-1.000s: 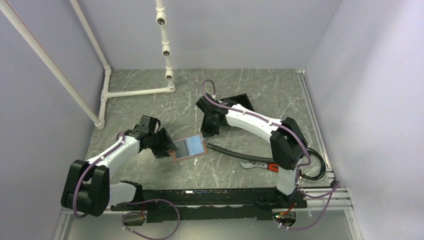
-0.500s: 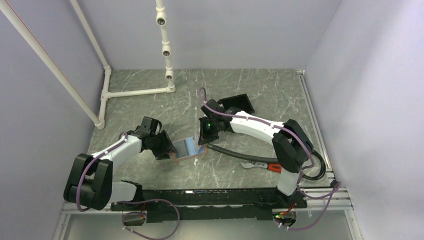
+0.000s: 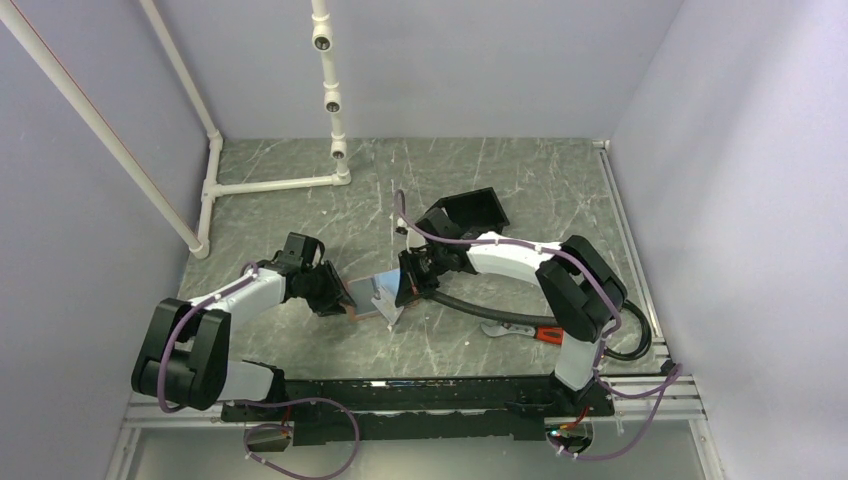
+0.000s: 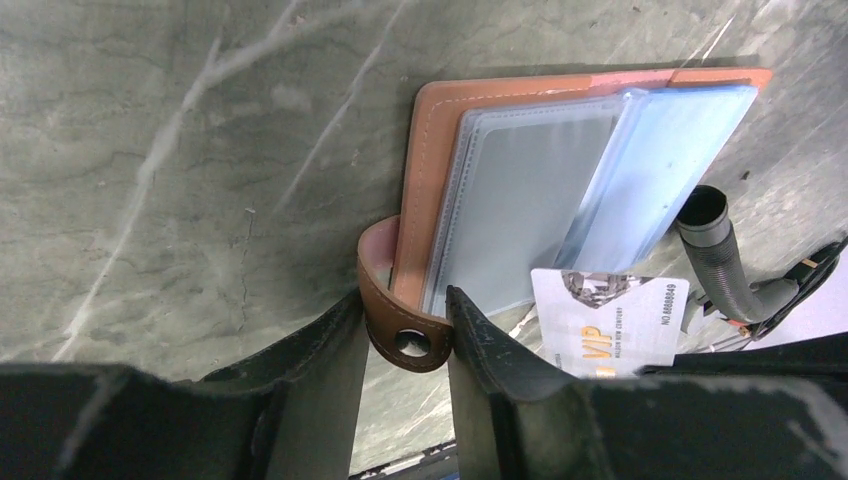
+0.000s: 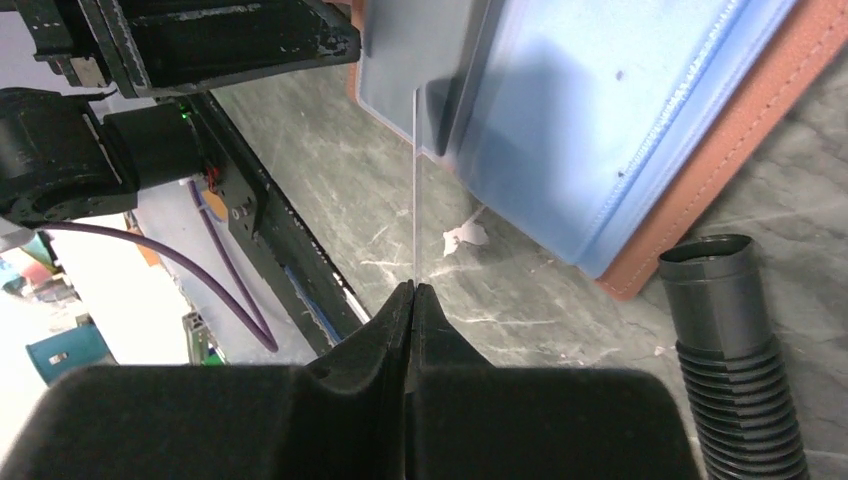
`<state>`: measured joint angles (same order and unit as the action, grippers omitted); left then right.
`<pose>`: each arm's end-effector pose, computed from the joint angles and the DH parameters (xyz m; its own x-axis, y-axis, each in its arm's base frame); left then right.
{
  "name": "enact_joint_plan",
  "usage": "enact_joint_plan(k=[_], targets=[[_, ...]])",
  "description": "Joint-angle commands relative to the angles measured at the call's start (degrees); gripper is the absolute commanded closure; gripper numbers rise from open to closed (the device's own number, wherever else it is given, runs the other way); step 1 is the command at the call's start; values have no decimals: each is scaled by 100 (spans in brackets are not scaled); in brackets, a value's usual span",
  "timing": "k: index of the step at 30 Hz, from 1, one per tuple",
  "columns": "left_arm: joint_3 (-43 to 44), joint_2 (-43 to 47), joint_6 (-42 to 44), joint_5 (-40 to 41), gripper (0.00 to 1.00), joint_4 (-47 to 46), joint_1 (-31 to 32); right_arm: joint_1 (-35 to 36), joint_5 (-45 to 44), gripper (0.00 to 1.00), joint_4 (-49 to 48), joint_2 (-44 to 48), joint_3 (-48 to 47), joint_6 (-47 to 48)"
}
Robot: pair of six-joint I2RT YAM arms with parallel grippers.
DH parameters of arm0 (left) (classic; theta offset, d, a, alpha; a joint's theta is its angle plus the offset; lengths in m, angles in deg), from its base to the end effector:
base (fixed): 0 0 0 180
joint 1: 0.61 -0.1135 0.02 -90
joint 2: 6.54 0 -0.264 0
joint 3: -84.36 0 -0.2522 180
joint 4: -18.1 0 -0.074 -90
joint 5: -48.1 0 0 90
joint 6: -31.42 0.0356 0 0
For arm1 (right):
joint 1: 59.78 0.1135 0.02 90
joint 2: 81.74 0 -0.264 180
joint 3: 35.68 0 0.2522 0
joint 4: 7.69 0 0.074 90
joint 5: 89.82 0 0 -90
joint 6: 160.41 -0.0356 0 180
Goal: Put the credit cards into the card holder
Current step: Insert the credit card into the card holder.
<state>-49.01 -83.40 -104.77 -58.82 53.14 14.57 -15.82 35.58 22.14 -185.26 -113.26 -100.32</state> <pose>0.2126 -0.0684 0.1455 -0.8724 -0.4787 -0.0988 -0.3778 0.7888 -0.4849 0.2495 0.2692 0.1747 -0.9150 -0.3177 -0.2488 -0.3970 0.5987 0.6956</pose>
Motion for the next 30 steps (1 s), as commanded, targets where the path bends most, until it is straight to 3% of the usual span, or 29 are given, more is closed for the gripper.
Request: enact_joint_plan(k=[1,30], targets=[[-163,-210,111,377,61,-37,2,-151,249,100,-440,125,116,238],[-306,69,54,311,67,-1,-4,-582,758,100,-1133,-377,256,72]])
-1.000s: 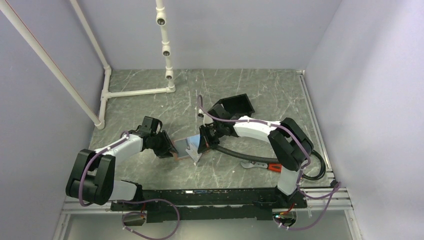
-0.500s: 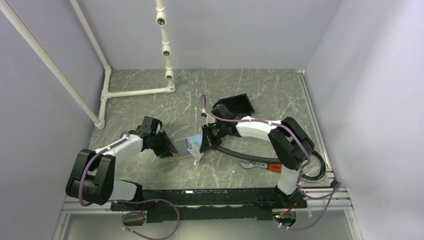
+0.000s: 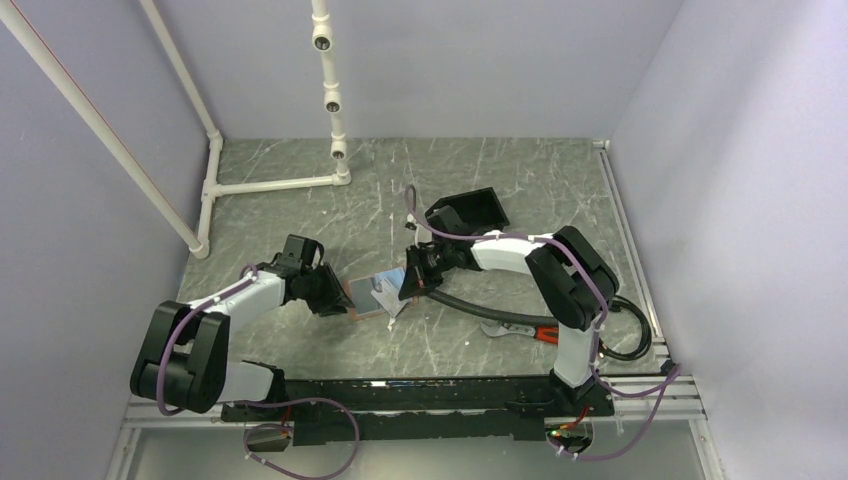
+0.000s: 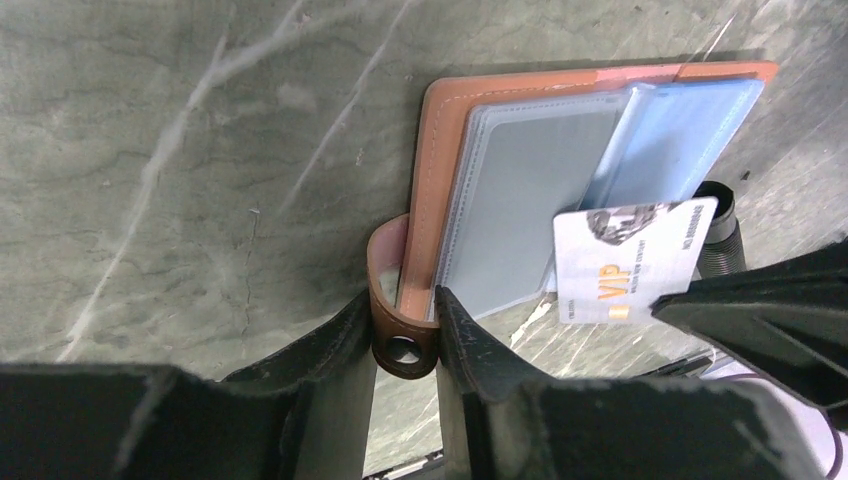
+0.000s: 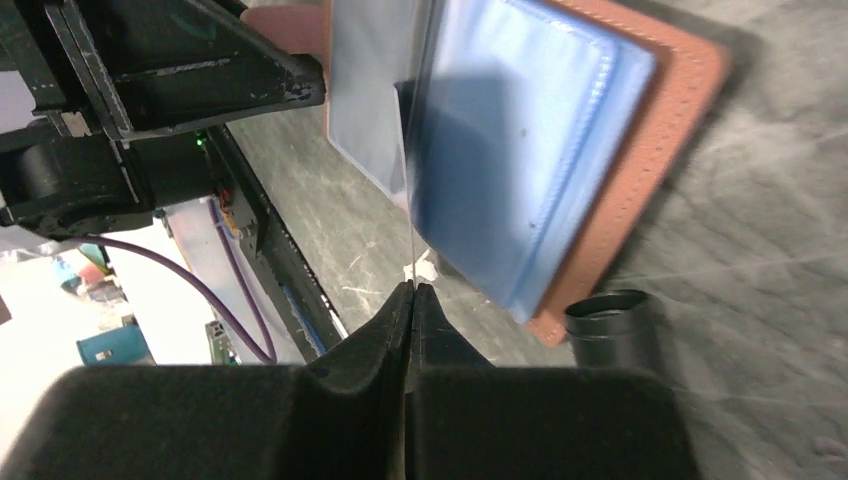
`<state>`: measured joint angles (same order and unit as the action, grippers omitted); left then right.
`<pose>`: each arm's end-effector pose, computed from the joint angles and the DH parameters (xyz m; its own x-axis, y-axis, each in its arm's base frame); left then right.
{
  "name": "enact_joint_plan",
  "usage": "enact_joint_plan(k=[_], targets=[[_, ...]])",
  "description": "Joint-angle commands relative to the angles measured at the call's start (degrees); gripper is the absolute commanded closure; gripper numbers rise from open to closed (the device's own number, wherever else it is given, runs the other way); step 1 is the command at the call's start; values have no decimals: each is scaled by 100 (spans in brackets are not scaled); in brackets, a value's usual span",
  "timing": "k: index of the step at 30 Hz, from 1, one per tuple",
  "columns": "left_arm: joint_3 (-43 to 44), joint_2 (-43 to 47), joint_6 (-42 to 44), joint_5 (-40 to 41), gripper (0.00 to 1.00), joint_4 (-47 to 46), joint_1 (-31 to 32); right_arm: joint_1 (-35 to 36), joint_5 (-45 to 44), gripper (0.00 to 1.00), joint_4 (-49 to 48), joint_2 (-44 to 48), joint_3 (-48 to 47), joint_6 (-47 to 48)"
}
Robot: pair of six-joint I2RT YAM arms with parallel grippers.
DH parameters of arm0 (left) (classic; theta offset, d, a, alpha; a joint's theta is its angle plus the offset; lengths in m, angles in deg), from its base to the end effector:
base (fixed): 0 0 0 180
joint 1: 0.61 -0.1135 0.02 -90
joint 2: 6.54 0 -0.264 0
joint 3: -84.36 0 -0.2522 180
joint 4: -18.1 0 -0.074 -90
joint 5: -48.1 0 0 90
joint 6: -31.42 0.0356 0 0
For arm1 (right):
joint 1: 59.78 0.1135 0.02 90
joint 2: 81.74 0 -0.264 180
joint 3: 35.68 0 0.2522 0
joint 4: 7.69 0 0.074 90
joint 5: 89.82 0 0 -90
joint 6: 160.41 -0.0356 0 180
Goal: Put the credit cards into the card holder
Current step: Insert the credit card into the card holder.
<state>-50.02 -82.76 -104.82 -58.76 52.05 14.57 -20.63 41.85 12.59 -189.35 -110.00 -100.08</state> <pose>0.2102 -0.0677 0.1439 -0.8706 -0.4800 -0.1081 -0.3729 0.7870 -0.4915 0.2723 0.2522 0.1458 -0.9272 -0.2780 -0.2512 -0.3670 0.5382 0.7587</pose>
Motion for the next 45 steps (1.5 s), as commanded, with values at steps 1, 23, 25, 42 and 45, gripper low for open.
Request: enact_joint_plan(k=[1,23,25,42,45], targets=[[-199,15,65,318,67,137,0,-101,112,100,-124,94,-25,69],[-189,-116,106,257,70,25,3,-102,213,100,-255,-191,-104,110],[-172,-148,112,229,70,17,3,-101,235,100,-266,-298,-196,109],[-221,-90,85,142,72,5,3,-102,298,100,-1412,-883,-429,-470],[-261,-68,55,93,72,-48,3,-92,288,100,-1714,-926,-326,-661]])
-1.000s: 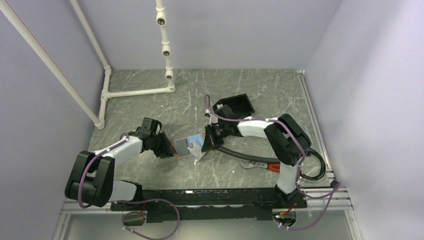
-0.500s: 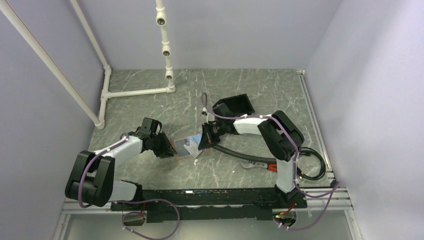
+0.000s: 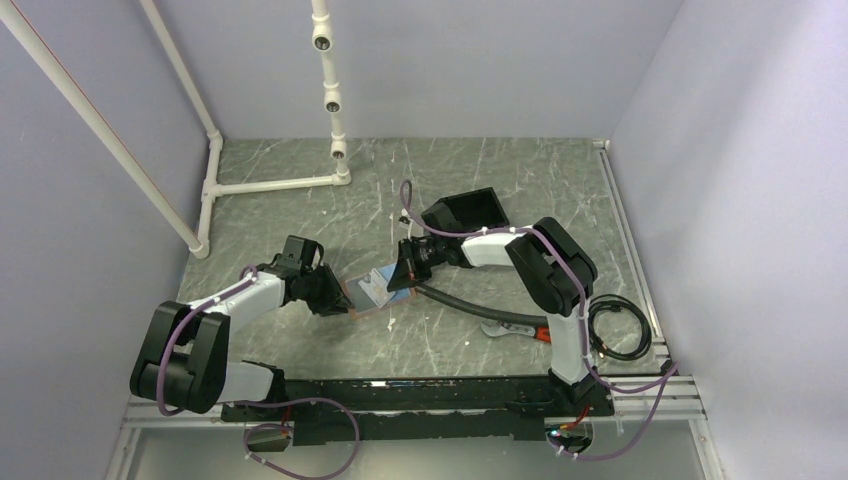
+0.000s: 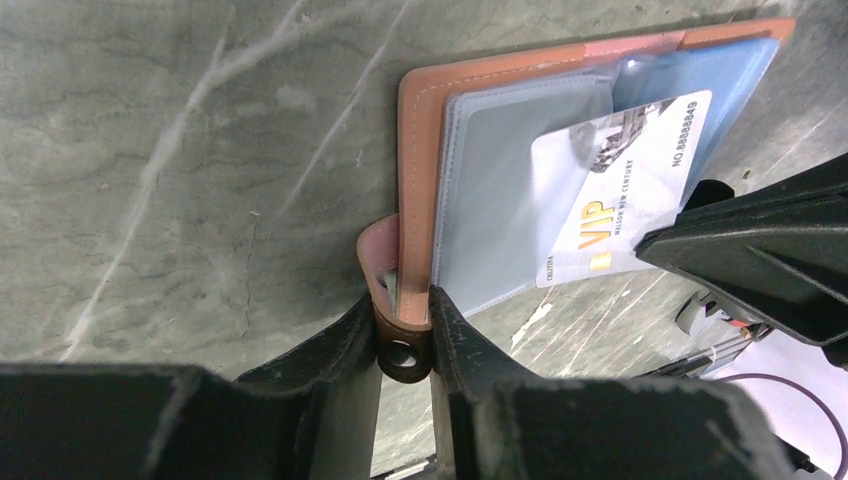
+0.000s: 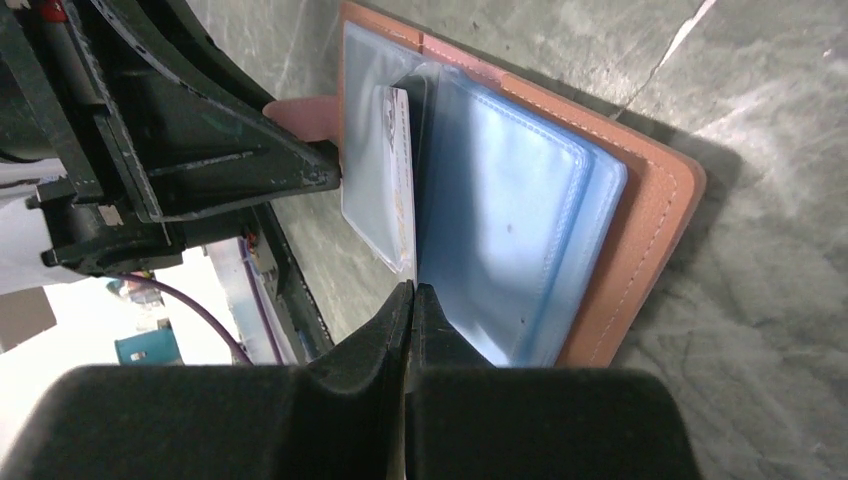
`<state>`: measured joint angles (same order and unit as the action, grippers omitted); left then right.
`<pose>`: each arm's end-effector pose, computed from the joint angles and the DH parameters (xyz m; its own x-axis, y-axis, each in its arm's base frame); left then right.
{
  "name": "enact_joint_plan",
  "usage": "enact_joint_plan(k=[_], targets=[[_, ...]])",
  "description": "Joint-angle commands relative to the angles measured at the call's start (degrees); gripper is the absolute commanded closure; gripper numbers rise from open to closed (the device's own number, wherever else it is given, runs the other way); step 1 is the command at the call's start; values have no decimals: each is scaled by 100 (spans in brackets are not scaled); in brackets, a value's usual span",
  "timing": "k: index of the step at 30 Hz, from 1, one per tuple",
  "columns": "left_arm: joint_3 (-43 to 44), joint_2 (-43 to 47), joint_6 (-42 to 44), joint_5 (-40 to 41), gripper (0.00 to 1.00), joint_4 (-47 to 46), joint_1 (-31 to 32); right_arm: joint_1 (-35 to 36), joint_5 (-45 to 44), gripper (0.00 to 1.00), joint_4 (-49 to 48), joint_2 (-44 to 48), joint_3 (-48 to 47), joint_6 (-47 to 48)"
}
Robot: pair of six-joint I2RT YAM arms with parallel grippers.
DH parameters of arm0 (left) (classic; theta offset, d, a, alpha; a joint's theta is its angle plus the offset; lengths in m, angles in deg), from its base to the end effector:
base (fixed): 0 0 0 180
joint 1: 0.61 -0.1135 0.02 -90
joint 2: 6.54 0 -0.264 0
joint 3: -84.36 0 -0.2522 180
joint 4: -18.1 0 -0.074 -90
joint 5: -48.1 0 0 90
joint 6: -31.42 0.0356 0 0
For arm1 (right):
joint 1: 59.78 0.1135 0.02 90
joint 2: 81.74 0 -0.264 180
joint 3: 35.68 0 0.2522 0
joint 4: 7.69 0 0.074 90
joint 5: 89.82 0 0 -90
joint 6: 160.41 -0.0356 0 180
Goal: Put the credit cards into the card holder
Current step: Insert the credit card into the card holder.
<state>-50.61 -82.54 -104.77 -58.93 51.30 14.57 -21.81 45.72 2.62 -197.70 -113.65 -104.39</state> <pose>0.2091 -0.0675 0.1426 -0.8709 -0.4786 -0.1114 -0.3683 0.7858 -0.4969 0.2998 0.2662 0.1218 -0.9381 -0.2356 -0.2538 -0.3388 0.4724 0.8137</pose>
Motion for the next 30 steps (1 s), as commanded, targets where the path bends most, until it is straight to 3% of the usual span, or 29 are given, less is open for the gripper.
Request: enact_joint_plan(k=[1,18,26,30], targets=[[-208,-90,49,94,72,-2,3,26,-107,100,-804,-96,67,-278],[-318,-138,-62,-74,75,-202,11,78,-480,100,-1899,-199,534,-1096],[-308,-126,-54,-70,75,-170,11,120,-961,100,-1321,-62,277,-196],[-319,-116,-81,-91,75,-211,11,184,-884,100,-1600,-111,424,-517]])
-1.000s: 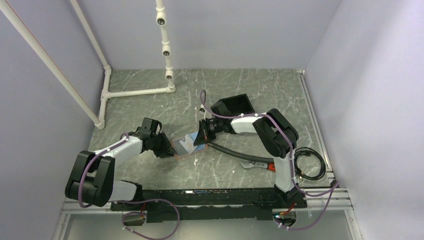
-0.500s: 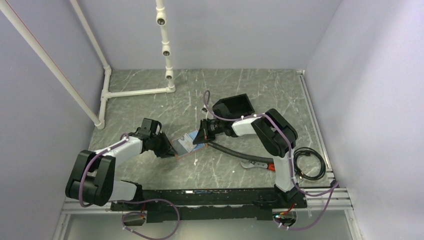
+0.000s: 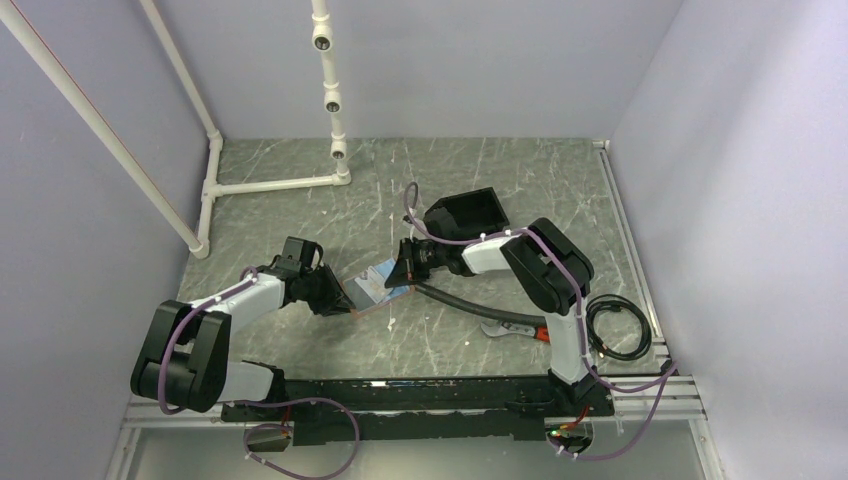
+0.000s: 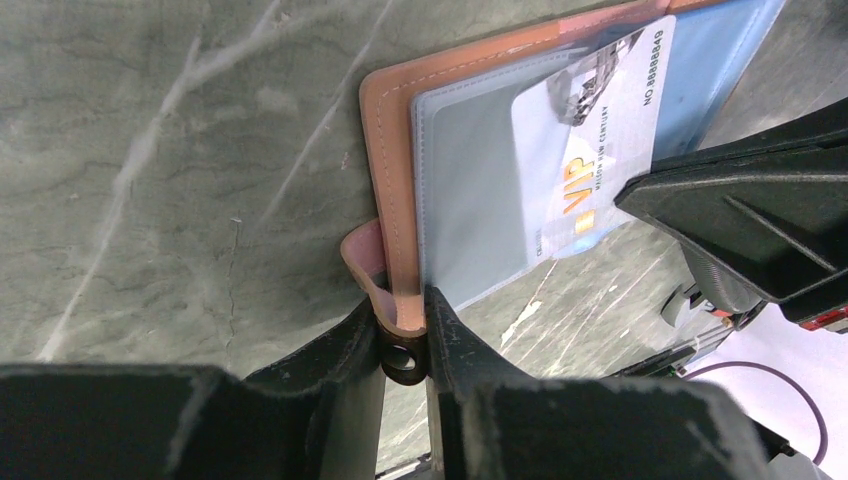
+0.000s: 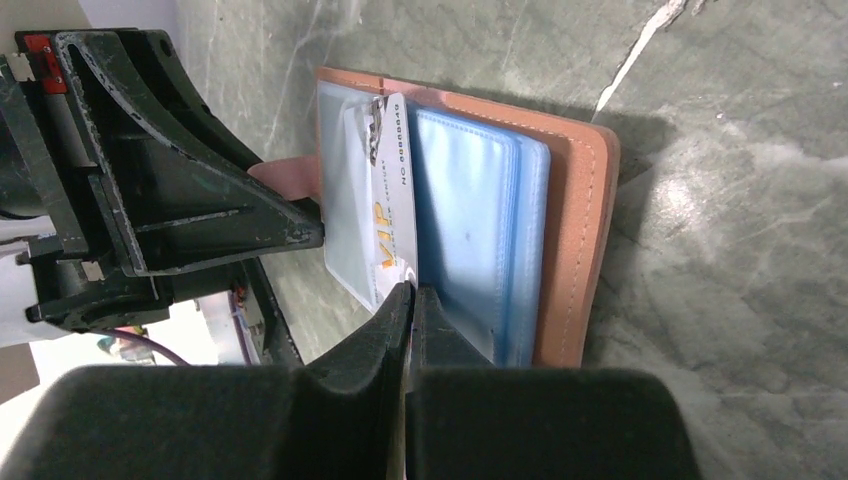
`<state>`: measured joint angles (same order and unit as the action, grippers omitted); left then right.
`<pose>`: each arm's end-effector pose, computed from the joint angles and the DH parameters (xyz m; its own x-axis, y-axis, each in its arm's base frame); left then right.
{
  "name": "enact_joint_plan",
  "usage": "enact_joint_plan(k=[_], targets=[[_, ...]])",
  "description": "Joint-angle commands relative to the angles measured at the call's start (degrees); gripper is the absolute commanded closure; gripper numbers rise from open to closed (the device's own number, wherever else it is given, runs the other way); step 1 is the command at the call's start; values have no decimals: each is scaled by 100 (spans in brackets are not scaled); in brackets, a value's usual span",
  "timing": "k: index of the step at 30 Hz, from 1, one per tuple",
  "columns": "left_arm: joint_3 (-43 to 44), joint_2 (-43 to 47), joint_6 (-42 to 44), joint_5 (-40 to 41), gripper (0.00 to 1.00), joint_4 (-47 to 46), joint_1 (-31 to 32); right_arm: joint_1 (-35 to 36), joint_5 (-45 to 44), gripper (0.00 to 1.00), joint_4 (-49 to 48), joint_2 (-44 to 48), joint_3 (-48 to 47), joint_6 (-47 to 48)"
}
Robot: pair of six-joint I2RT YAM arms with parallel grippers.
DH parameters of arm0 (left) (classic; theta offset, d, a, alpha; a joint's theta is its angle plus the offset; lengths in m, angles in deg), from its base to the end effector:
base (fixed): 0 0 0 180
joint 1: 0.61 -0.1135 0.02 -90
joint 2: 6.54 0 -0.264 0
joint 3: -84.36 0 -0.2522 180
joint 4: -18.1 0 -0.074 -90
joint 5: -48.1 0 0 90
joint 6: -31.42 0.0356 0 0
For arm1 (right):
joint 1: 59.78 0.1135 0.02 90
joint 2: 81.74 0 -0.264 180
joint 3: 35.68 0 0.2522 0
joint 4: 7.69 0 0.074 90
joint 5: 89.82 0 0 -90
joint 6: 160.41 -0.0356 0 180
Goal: Put the credit cards into the card holder
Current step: Insert the credit card into the card holder.
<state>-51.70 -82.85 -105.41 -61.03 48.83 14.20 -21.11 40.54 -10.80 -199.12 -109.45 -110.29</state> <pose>0.2090 -0.0673 0.1390 -0.8705 -0.4826 -0.0964 -0.3655 0.7652 -0.5299 0.2986 0.2685 0.1083 -0.9409 -0.1272 -0.3139 -0.3353 0.4806 0.8103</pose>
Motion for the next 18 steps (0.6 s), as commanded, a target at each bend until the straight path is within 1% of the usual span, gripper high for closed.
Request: enact_joint_plan(k=[1,4,8,12,15,16,18], targets=[[-218,-90,-30,106,75,8,47,159,-353,100,-377,3,65,-60],[-252,-94,-84,40,76,-84,48,314,-467,100,-895,34,308,-524],[-290,-88,-148,-11,76,-188,48,496,-729,100,-805,202,391,-663],[-285,-60,-160,21,77,-190,48,570,-874,100,-190,279,205,-195],[-275,-53,-131,62,77,-161,48,588,-731,100,137,154,5,118],[-257,-55,-115,72,77,-140,48,594,-649,99,42,139,57,114],[-235,-67,-80,77,77,-106,48,669,-542,93,63,139,50,205]])
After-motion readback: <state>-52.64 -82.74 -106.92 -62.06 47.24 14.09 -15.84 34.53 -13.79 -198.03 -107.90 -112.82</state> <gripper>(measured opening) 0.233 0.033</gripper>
